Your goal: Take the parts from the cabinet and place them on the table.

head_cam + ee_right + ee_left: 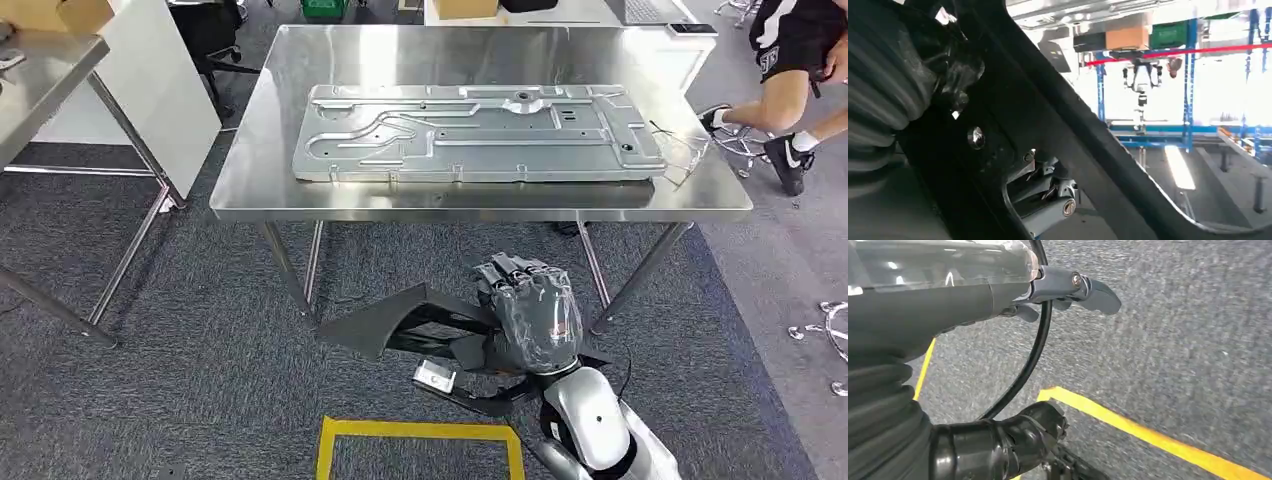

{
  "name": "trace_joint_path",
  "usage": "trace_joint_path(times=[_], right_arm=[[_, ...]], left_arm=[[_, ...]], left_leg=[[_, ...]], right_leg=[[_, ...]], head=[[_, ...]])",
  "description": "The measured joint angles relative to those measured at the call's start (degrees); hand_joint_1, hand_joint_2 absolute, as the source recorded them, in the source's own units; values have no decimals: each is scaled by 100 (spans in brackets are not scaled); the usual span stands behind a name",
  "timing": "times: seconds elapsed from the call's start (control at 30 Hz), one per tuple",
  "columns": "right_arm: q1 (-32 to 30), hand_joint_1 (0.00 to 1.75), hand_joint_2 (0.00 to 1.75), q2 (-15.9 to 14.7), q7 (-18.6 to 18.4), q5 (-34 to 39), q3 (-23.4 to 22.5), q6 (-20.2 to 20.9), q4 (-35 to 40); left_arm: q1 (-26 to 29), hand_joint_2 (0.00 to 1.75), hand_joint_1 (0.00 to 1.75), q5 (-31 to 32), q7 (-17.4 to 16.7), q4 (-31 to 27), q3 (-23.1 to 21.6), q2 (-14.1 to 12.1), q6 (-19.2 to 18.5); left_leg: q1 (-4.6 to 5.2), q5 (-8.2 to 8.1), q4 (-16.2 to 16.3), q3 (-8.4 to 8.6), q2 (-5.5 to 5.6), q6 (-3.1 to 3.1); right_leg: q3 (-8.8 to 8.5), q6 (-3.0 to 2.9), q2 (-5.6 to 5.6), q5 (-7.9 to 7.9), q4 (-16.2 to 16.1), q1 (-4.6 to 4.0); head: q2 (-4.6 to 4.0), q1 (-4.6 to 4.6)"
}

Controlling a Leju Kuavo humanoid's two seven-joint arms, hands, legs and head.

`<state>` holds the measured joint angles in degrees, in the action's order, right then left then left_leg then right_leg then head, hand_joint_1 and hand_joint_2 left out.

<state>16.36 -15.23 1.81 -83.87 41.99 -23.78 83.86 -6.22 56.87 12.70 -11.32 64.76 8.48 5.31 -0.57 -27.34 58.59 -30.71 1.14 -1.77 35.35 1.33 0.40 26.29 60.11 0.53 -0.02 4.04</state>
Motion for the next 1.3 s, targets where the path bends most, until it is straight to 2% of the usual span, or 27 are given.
trace_joint_path(times=[0.03, 0.07, 0.1, 0.13, 0.17, 0.27, 0.43, 0.57, 0.6, 0.63, 0.67, 0.7, 0.73, 0.8, 0.83, 0.87, 0.9, 0.97, 1.0, 1.03, 1.07, 1.1, 1.13, 1.17, 1.2, 1.23, 1.3], right_arm=[[9, 175, 175, -2, 4, -2, 2, 20, -18], [5, 175, 175, -2, 0, -2, 0, 15, -17], [10, 175, 175, -7, 0, -4, -4, 15, -17], [8, 175, 175, -7, -2, -4, -4, 15, -20], [29, 175, 175, -7, -4, -9, -4, 15, -22], [22, 175, 175, -7, -4, -11, -4, 17, -37], [-42, 175, 175, -9, -31, -11, -4, 15, -48], [-61, 175, 175, -9, -48, -11, -4, 13, -48], [-63, 175, 175, -7, -48, -11, -4, 13, -48], [-53, 175, 175, -9, -48, -11, -4, 13, -48], [-49, 175, 175, -11, -48, -11, -33, 11, -33], [-15, 175, 175, -15, -44, -13, -35, 13, -39], [33, 175, 175, -15, -39, -28, -35, 11, -39], [28, 175, 175, -15, -39, -46, -35, 18, -50], [22, 175, 175, -15, -37, -48, -33, 17, -70], [22, 175, 175, -15, -31, -50, -31, 17, -79], [22, 175, 175, -15, -31, -50, -31, 17, -81], [23, 175, 175, -31, -31, -52, -31, 20, -83], [14, 175, 175, -33, -31, -52, -28, 24, -103], [22, 175, 175, -31, -31, -55, -22, 28, -114], [-8, 175, 175, -31, -31, -55, -13, 35, -118], [-16, 175, 175, -42, -33, -55, -13, 35, -120], [-6, 175, 175, -46, -44, -52, -15, 35, -127], [19, 175, 175, -39, -48, -50, -15, 33, -114], [26, 175, 175, -37, -48, -50, -20, 28, -109], [36, 175, 175, -35, -48, -50, -20, 28, -114], [11, 175, 175, -33, -48, -41, -13, 31, -142]], left_arm=[[-11, 175, 0, -13, 0, 0, 0, 0, 0], [-7, 175, 0, -31, 0, 0, 0, 2, -2], [-1, 175, 0, -37, 0, 0, 0, 4, -2], [3, 175, 0, -37, 0, 0, 2, 4, 0], [-2, 175, 0, -37, 2, 0, 4, 0, 7], [-11, 175, 0, -39, 22, 0, 7, 17, 11], [-6, 175, 0, -39, 52, 0, 7, -2, 4], [-7, 175, 0, -31, 24, 0, 7, 0, 0], [-9, 175, 0, -31, 24, 0, 7, -9, -2], [-12, 175, 0, -28, 26, 0, 7, -15, -11], [-20, 175, 0, -28, 31, 0, 9, -11, -9], [-9, 175, 0, -22, 35, 0, 9, -7, -9], [-4, 175, 0, -20, 33, 0, 9, -7, -9], [7, 175, 0, -22, 28, 0, 9, -7, -9], [21, 175, 0, -22, 26, 0, 9, -7, -2], [32, 175, 0, -22, 15, 0, 11, -7, 4], [47, 175, 0, -24, 15, 0, 11, -7, 4], [65, 175, 0, -26, 13, 0, 15, -7, 9], [68, 175, 0, -26, 11, -2, 15, -31, 11], [55, 175, 0, -26, 9, -2, 15, -57, 18], [52, 175, 0, -26, 9, -2, 15, -35, 20], [47, 175, 0, -26, -2, -2, 15, -22, 18], [22, 175, 0, -31, -19, -2, 15, -20, 20], [-10, 175, 0, -33, -28, -4, 17, -20, 24], [-30, 175, 0, -35, -31, -4, 17, -20, 24], [-33, 175, 0, -41, -39, -2, 17, -20, 24], [-30, 175, 0, -46, -74, -2, 20, -20, 26]], left_leg=[[5, -25, -16, -22, 28, 40], [3, -47, -25, -16, 28, 82], [20, -19, 10, 16, 28, 111], [16, -50, -32, 1, 20, 108], [10, -45, -87, 62, 11, -11], [3, -79, -130, 89, 6, 7], [2, -84, -165, 105, 2, 27], [-6, -91, -171, 103, 1, 117], [11, -105, -132, 76, -3, 87], [27, -108, -260, 103, -12, -2], [-57, -57, -531, 312, -4, -80], [-35, -34, -648, 416, -7, -89], [-45, -19, -689, 479, -24, -123], [-59, -80, -685, 560, -46, -105], [-66, -135, -682, 606, -44, -84], [-87, -191, -676, 671, -40, -46], [-126, -268, -657, 758, -35, 9], [-220, -462, -582, 945, -14, 141], [-210, -568, -547, 973, -15, 223], [-191, -661, -449, 946, -16, 286], [-182, -685, -473, 971, -14, 318], [-189, -712, -506, 1020, -5, 350], [-208, -748, -531, 1085, -7, 399], [-226, -824, -562, 1153, -26, 413], [-229, -848, -332, 1111, -75, 410], [-221, -946, 112, 840, -85, 406], [-180, -1213, 1262, -15, -88, 402]], right_leg=[[0, -41, -14, 52, -43, -37], [-35, -95, -7, -87, -37, -45], [-42, -128, -7, -71, -101, -30], [-98, -118, 0, -106, -121, -30], [-110, -91, 10, -110, -145, -36], [-114, -146, 17, -69, -143, -51], [-113, -168, 20, -54, -141, -55], [-118, -175, 20, -49, -135, -61], [-135, -124, 15, -90, -197, -9], [-165, -89, 23, -72, -256, -18], [-183, -40, -17, -81, -274, -61], [-153, -17, -36, -89, -176, -40], [20, -12, -24, 57, 139, -31], [556, 63, -20, 374, 1043, 35], [752, 109, -24, 375, 1304, 85], [803, 156, -29, 260, 1291, 130], [720, 217, -37, 7, 1022, 178], [274, 343, -60, -600, 8, 271], [232, 391, -38, -381, -28, 241], [195, 301, -31, -294, -46, 225], [222, 126, -21, -204, 64, 213], [216, 50, -24, -116, 128, 187], [211, -11, -17, -56, 142, 171], [100, -77, -4, 10, 131, 181], [0, -117, -21, 61, 100, 182], [-89, -134, -40, 96, 62, 175], [-264, -167, -47, 187, -42, 153]], head=[[0, -26], [0, -22], [0, -18], [0, -18], [0, -20], [0, -22], [0, -18], [0, -20], [0, -22], [0, -18], [0, -19], [0, -70], [0, -79], [0, -107], [0, -112], [0, -105], [0, -109], [0, -114], [0, -125], [0, -204], [0, -160], [0, -114], [0, -125], [2, -101], [0, -107], [0, -101], [0, -101]])
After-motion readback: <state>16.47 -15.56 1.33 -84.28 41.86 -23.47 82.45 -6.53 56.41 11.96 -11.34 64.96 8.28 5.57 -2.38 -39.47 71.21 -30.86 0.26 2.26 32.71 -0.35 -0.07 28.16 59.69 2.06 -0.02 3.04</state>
